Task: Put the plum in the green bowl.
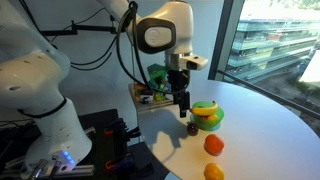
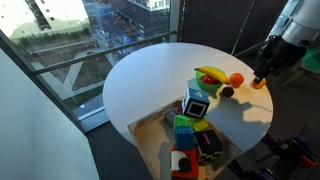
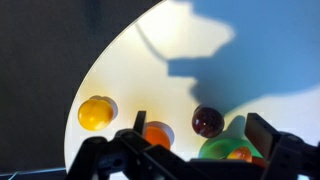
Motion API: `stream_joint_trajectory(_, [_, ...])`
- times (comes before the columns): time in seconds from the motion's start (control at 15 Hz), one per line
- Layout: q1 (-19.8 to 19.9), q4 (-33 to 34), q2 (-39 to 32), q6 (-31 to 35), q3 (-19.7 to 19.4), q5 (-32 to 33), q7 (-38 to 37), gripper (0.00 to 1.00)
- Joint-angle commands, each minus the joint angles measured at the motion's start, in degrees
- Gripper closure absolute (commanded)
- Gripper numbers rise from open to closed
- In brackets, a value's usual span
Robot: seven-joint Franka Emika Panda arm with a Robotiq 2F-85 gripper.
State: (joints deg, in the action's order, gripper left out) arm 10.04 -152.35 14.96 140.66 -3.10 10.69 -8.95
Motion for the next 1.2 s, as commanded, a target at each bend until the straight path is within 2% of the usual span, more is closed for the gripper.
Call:
stream_joint_trajectory(0.0, [-0.23, 0.06, 0.03, -0.11, -0.25, 0.07, -0.03, 0.00])
stream_joint_trajectory(0.4, [0.03, 0.49, -2.88, 2.23, -0.73, 0.25, 0.32, 0.00])
stream_joint_trajectory(1.13, [-1.40, -0.20, -14.13, 19.93, -2.24, -1.25, 7.65, 0.00])
